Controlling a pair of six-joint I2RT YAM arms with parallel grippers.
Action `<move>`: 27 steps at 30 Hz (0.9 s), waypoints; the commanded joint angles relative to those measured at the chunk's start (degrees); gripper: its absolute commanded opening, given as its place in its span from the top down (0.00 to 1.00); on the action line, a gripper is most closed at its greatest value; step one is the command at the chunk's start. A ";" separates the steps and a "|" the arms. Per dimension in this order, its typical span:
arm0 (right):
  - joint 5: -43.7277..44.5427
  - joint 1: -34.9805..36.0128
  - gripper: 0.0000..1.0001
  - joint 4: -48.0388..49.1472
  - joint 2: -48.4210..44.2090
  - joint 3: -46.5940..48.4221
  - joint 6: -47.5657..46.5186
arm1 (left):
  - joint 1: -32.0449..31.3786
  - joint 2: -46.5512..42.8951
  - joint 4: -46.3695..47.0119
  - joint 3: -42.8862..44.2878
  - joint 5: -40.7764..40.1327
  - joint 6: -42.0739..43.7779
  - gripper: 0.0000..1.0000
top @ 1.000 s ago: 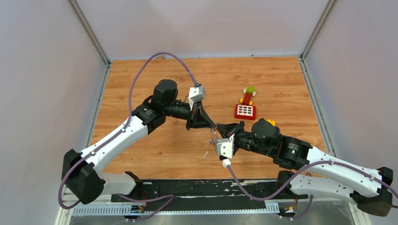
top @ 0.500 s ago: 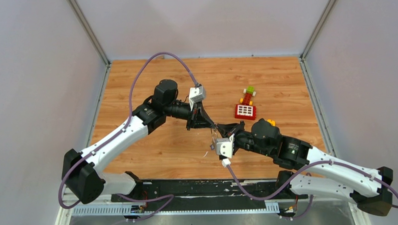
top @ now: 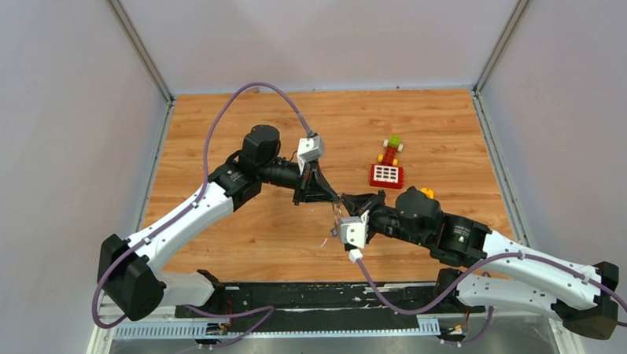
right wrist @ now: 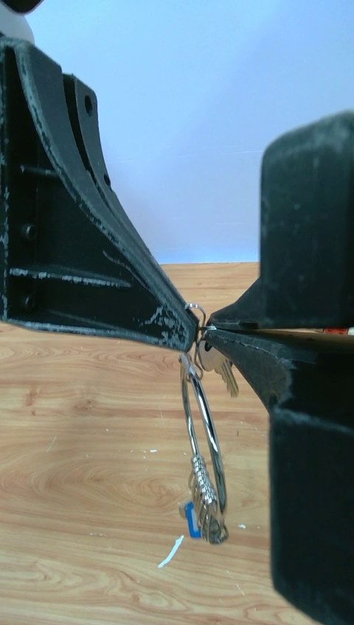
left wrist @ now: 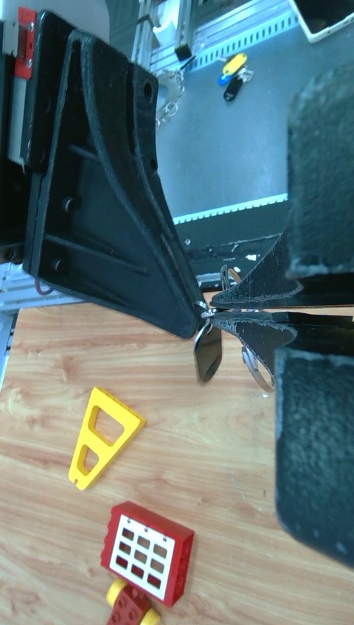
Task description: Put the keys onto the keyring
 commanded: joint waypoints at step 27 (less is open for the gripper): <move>6.20 0.10 1.00 3.52 -0.29 3.90 -4.95 | -1.87 -0.41 -8.23 1.53 1.58 7.41 1.00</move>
